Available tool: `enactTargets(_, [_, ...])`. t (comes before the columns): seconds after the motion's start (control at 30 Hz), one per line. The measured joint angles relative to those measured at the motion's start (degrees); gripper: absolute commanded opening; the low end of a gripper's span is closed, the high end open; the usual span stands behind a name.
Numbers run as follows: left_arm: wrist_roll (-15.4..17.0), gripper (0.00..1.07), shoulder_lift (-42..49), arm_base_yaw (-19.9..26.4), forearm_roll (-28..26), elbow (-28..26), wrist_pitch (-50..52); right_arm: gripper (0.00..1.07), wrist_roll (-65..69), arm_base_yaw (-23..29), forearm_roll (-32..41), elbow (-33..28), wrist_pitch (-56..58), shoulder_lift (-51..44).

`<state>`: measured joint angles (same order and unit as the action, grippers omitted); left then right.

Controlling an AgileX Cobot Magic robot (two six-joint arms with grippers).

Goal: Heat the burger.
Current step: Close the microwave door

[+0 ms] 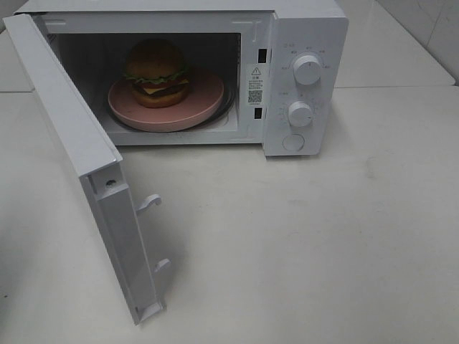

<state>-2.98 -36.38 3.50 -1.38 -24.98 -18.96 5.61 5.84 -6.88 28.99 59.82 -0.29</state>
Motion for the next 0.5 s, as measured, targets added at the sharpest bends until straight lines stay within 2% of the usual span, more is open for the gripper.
enactTargets(0.03, [0.0,0.0,-2.7,0.0,-0.2,1.7,6.0,0.75,0.0,0.0,0.0,0.0,0.0,0.0])
enactTargets(0.07, [0.0,0.0,-2.7,0.0,-0.2,1.7,6.0,0.75,0.0,0.0,0.0,0.0,0.0,0.0])
enactTargets(0.13, [0.0,0.0,-6.5,0.0,-0.3,4.8,14.7,0.75,0.0,0.0,0.0,0.0,0.0,0.0])
enactTargets(0.2, [0.0,0.0,-7.8,0.0,-0.3,5.9,18.1,0.75,0.0,0.0,0.0,0.0,0.0,0.0])
enactTargets(0.23, [0.0,0.0,-10.2,0.0,-0.3,7.7,24.4,0.75,0.0,0.0,0.0,0.0,0.0,0.0])
enactTargets(0.27, [0.0,0.0,-10.2,0.0,-0.3,7.7,24.4,0.75,0.0,0.0,0.0,0.0,0.0,0.0])
enactTargets(0.33, [0.0,0.0,-13.9,0.0,-0.3,10.1,34.3,0.75,0.0,0.0,0.0,0.0,0.0,0.0])
enactTargets(0.5, [0.1,0.0,-19.9,0.0,0.2,11.3,43.3,0.75,0.0,0.0,0.0,0.0,0.0,0.0])
